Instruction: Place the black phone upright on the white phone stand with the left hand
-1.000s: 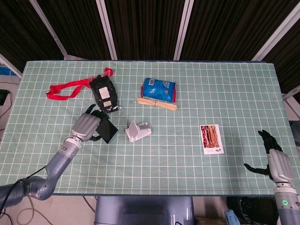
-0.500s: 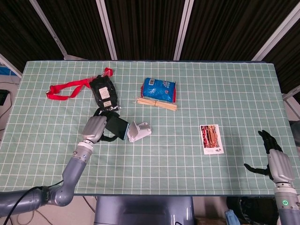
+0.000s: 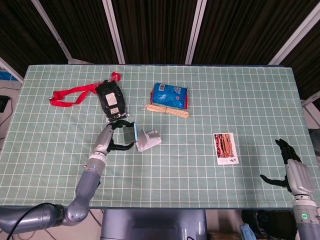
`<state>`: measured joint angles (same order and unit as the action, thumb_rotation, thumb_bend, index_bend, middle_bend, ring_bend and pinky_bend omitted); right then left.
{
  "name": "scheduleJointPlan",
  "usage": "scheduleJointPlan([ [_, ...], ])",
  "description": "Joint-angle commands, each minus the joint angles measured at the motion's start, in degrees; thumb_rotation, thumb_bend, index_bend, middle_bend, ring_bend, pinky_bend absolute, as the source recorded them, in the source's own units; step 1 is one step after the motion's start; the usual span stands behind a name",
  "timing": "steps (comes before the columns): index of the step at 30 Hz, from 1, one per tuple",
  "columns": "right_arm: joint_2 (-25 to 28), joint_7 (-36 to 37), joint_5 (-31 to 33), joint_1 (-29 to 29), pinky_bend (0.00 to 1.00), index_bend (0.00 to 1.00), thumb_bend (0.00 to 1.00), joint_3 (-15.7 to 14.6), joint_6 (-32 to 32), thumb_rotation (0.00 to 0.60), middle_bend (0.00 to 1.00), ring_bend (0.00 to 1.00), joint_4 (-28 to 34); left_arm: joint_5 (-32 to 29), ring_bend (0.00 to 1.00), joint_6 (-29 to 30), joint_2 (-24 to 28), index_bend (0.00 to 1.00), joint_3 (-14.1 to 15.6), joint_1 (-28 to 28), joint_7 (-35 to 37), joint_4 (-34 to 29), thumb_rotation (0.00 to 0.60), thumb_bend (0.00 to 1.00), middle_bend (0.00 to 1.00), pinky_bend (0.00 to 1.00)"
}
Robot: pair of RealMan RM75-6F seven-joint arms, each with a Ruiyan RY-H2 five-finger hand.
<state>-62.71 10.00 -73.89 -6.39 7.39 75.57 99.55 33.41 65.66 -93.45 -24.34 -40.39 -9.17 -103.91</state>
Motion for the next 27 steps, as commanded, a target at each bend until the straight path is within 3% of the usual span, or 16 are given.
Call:
scheduleJointPlan([
  [1, 0.0, 0.0, 0.0, 0.0, 0.15, 0.00, 0.12, 0.0, 0.0, 0.600, 0.00, 0.00, 0.0, -1.7, 0.19, -1.1, -0.3, 0.61, -1.2, 0.2, 1.9, -0.5, 0.600, 0.51, 0.67, 0.00],
  [27, 0.1, 0.3, 0.2, 0.0, 0.15, 0.00, 0.12, 0.0, -0.3, 0.600, 0.00, 0.00, 0.1, -9.0, 0.19, -11.0, -1.2, 0.60, -4.2, -2.1, 10.5, 3.3, 0.600, 0.51, 0.67, 0.00],
])
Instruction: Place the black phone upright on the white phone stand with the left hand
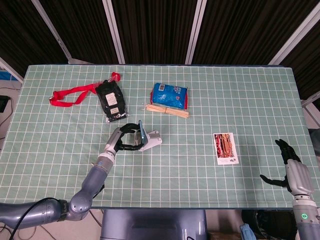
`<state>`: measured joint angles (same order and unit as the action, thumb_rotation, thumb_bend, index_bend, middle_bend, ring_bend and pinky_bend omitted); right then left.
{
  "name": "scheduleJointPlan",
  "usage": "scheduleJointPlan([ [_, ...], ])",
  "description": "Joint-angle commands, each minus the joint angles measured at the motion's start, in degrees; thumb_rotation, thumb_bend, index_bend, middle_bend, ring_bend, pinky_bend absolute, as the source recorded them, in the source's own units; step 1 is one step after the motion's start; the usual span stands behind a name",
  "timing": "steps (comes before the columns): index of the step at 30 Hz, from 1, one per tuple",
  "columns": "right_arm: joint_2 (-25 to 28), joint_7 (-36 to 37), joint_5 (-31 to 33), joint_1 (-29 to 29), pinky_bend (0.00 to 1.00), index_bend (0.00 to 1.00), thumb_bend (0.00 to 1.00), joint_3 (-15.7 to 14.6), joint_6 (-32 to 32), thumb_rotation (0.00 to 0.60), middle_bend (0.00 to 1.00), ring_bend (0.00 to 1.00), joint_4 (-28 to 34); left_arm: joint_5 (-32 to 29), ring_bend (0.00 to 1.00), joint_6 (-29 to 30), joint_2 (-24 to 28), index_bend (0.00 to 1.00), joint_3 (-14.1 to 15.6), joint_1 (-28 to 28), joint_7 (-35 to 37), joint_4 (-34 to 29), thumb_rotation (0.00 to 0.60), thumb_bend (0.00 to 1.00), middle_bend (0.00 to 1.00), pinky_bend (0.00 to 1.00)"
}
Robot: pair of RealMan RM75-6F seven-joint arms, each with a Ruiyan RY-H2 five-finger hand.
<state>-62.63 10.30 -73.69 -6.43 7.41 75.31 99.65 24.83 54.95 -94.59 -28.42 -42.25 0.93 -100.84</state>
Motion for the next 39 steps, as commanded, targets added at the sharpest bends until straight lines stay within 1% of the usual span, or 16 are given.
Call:
scheduleJointPlan([
  [1, 0.0, 0.0, 0.0, 0.0, 0.15, 0.00, 0.12, 0.0, 0.0, 0.600, 0.00, 0.00, 0.0, -0.5, 0.19, -0.4, -0.1, 0.60, -0.1, -0.3, 0.5, 0.3, 0.600, 0.51, 0.67, 0.00],
  [9, 0.1, 0.2, 0.0, 0.0, 0.15, 0.00, 0.12, 0.0, 0.0, 0.600, 0.00, 0.00, 0.1, -1.5, 0.19, -0.9, 0.1, 0.60, 0.0, -0.7, 1.7, 0.7, 0.600, 0.51, 0.67, 0.00],
  [17, 0.0, 0.2, 0.0, 0.0, 0.15, 0.00, 0.12, 0.0, -0.1, 0.600, 0.00, 0.00, 0.1, -0.1, 0.19, -0.4, 0.7, 0.60, 1.0, -1.1, 0.9, 1.4, 0.600, 0.51, 0.67, 0.00],
  [25, 0.0, 0.2, 0.0, 0.0, 0.15, 0.00, 0.12, 0.0, 0.0, 0.600, 0.00, 0.00, 0.1, 0.0, 0.19, -1.2, 0.3, 0.60, 1.7, -1.6, 1.4, 3.1, 0.600, 0.51, 0.66, 0.00],
  [39, 0.1, 0.2, 0.0, 0.0, 0.15, 0.00, 0.12, -0.1, -0.1, 0.600, 0.00, 0.00, 0.1, 1.9, 0.19, -3.2, 0.2, 0.59, 2.0, -1.5, 4.0, 3.9, 0.600, 0.50, 0.66, 0.00],
])
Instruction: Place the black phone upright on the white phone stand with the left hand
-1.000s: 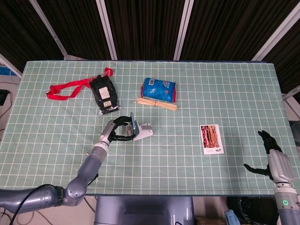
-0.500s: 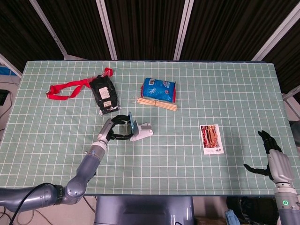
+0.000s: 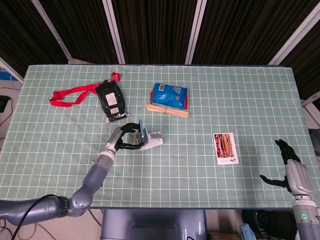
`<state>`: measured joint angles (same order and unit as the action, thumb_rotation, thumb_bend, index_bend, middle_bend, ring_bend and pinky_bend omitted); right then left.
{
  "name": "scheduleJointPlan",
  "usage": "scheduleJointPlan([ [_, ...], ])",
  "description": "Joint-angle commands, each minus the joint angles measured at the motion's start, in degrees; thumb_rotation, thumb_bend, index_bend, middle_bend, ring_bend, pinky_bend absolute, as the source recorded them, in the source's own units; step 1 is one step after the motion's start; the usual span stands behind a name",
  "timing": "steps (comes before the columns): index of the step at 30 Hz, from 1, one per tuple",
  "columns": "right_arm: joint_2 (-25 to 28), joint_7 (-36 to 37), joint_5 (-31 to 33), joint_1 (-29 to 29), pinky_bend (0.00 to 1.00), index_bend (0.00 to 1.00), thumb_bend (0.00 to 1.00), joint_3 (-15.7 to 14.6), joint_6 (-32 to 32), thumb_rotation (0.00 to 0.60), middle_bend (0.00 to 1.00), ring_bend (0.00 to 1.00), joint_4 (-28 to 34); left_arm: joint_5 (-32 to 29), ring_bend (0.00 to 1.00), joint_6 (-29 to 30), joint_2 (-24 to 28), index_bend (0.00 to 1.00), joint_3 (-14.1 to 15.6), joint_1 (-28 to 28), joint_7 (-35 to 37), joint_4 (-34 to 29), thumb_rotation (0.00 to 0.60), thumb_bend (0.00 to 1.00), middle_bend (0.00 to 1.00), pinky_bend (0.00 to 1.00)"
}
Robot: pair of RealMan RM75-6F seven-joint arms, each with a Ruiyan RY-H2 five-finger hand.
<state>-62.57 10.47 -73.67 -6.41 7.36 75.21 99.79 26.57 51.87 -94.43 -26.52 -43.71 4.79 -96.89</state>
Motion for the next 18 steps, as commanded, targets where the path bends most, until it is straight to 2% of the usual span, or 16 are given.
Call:
scheduleJointPlan([
  [1, 0.0, 0.0, 0.0, 0.0, 0.15, 0.00, 0.12, 0.0, 0.0, 0.600, 0.00, 0.00, 0.0, 0.3, 0.19, -0.2, 0.1, 0.59, 0.1, 0.0, 0.2, -0.1, 0.600, 0.50, 0.66, 0.00],
  [13, 0.0, 0.0, 0.1, 0.0, 0.15, 0.00, 0.12, 0.0, -0.1, 0.600, 0.00, 0.00, 0.0, -0.1, 0.19, -0.6, -0.4, 0.59, 0.7, -0.6, 0.6, 1.4, 0.600, 0.50, 0.65, 0.00],
  [18, 0.0, 0.0, 0.1, 0.0, 0.15, 0.00, 0.12, 0.0, -0.1, 0.600, 0.00, 0.00, 0.0, 0.2, 0.18, -0.8, -0.3, 0.56, 1.0, -0.8, 0.5, 1.8, 0.600, 0.49, 0.62, 0.00],
])
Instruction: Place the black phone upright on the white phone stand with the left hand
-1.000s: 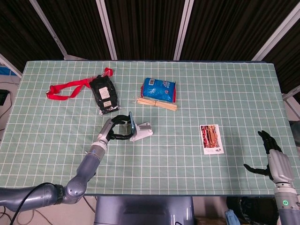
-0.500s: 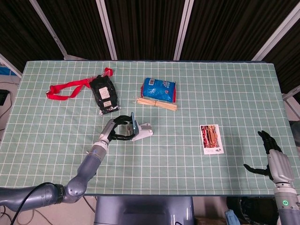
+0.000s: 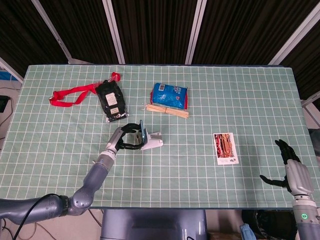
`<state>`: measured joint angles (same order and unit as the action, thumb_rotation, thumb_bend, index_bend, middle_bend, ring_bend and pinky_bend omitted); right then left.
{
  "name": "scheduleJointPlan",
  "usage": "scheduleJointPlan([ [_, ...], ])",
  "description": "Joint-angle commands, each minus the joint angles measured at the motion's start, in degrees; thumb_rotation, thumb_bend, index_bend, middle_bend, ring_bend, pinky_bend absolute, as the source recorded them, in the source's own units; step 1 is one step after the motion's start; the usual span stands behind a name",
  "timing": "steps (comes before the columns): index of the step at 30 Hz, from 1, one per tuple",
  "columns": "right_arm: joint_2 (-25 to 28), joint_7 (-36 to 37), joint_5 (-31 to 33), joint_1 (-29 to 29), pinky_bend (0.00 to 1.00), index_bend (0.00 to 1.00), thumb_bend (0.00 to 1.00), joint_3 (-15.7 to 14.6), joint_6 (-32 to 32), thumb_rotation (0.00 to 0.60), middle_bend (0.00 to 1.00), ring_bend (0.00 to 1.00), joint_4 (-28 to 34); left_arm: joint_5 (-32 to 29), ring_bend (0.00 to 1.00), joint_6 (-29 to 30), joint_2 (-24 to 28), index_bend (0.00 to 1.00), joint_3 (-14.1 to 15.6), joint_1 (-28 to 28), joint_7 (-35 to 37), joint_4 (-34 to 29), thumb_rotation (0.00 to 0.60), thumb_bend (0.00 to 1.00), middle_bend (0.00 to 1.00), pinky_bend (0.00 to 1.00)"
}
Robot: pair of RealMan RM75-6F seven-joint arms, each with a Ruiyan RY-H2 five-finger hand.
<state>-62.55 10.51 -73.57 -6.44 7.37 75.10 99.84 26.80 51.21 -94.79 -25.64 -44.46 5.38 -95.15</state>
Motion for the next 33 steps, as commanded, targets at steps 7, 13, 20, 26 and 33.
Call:
scheduleJointPlan([
  [7, 0.0, 0.0, 0.0, 0.0, 0.15, 0.00, 0.12, 0.0, 0.0, 0.600, 0.00, 0.00, 0.0, -0.1, 0.14, -0.8, 0.3, 0.46, 1.1, -0.5, -0.8, 0.6, 0.600, 0.46, 0.51, 0.00],
  [13, 0.0, 0.1, 0.0, 0.0, 0.15, 0.00, 0.12, 0.0, 0.0, 0.600, 0.00, 0.00, 0.0, 0.3, 0.10, -1.0, 0.5, 0.38, 1.6, -0.8, -1.3, 0.6, 0.600, 0.44, 0.40, 0.00],
  [20, 0.0, 0.2, -0.1, 0.0, 0.15, 0.00, 0.12, 0.0, 0.0, 0.600, 0.00, 0.00, 0.0, 0.3, 0.07, -1.3, 0.8, 0.34, 2.0, -1.0, -1.5, 0.5, 0.600, 0.42, 0.31, 0.00],
  [26, 0.0, 0.3, -0.1, 0.1, 0.15, 0.00, 0.12, 0.0, 0.0, 0.600, 0.00, 0.00, 0.0, 0.6, 0.02, -1.8, 1.1, 0.25, 2.4, -1.2, -1.6, 0.2, 0.600, 0.35, 0.18, 0.00],
  [33, 0.0, 0.5, -0.2, 0.1, 0.15, 0.00, 0.12, 0.0, 0.2, 0.600, 0.00, 0.00, 0.0, 0.9, 0.00, -2.1, 1.6, 0.15, 2.8, -1.2, -1.5, 0.0, 0.600, 0.34, 0.10, 0.00],
])
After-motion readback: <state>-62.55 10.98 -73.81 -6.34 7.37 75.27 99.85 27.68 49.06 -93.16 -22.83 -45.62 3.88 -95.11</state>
